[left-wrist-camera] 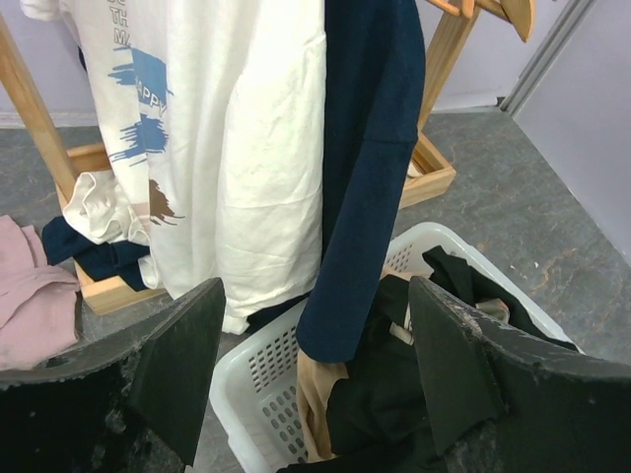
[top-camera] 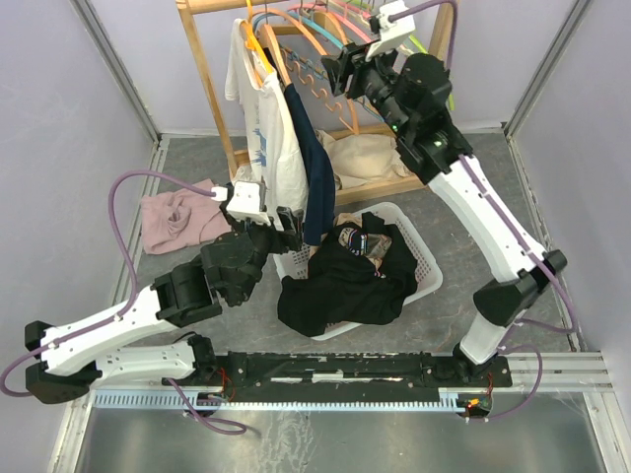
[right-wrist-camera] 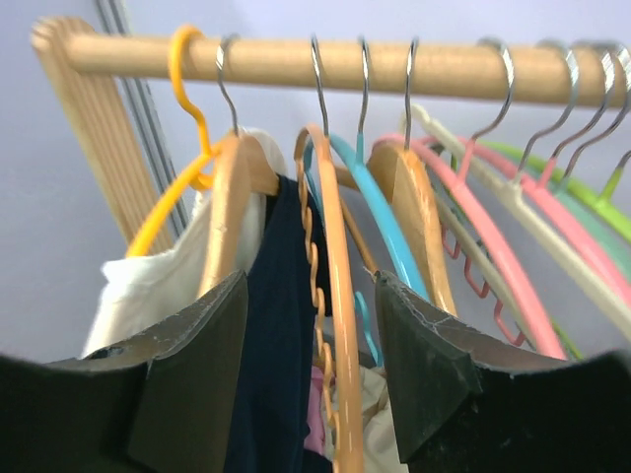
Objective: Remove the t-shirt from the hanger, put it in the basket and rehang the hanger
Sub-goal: Place the hanger on the clothesline, then pick up the hanger from the clothesline.
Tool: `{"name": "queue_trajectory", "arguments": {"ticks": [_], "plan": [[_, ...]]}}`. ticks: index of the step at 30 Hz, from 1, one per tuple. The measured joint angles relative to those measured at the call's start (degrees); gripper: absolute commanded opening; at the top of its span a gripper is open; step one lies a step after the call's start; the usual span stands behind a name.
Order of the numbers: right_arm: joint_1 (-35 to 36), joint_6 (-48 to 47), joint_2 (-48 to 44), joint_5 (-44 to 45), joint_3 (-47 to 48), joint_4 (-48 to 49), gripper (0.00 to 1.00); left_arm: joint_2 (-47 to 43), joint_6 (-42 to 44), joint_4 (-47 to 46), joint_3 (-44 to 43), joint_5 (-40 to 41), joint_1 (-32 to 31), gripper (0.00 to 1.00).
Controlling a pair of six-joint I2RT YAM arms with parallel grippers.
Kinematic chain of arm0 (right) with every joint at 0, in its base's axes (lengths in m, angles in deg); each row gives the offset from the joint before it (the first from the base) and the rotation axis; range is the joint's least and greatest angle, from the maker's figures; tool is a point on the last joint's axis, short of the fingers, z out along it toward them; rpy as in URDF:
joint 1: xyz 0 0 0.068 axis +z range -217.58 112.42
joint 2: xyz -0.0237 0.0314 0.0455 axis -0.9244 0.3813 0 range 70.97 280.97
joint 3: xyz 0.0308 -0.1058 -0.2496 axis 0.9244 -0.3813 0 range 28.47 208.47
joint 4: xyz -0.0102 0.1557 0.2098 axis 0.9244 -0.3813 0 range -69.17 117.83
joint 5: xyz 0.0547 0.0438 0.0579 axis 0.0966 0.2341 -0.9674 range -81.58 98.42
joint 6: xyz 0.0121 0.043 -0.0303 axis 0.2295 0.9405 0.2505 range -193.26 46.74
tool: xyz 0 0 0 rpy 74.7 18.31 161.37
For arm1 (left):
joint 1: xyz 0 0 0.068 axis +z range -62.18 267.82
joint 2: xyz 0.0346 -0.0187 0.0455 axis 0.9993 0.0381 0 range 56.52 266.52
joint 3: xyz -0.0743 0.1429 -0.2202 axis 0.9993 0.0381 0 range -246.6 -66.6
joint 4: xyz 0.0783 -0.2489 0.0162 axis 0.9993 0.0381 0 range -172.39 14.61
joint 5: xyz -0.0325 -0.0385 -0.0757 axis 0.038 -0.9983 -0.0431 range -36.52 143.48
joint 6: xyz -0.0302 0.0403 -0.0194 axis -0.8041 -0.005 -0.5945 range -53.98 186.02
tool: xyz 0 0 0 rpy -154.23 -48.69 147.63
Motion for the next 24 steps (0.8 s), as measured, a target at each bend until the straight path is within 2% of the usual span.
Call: {"name": "queue_trajectory", "arguments": {"ticks": [7, 15, 24], "plan": [[1.77, -0.17, -4.52, -2.29, 0.26, -1.57, 0.57, 0.00, 0.02, 0.81, -0.92, 1.57, 0.00, 0.83], [6.23, -1.22, -1.64, -2.43, 2.60, -8.72, 0.56, -0.02, 0.00, 2.34, -1.79, 2.43, 0.00, 0.83], [6.64, -1.18, 3.26, -1.31, 3.76, -12.76, 0.56, -0.81, -0.02, 2.40, -1.84, 2.29, 0.00, 0.83]]}}
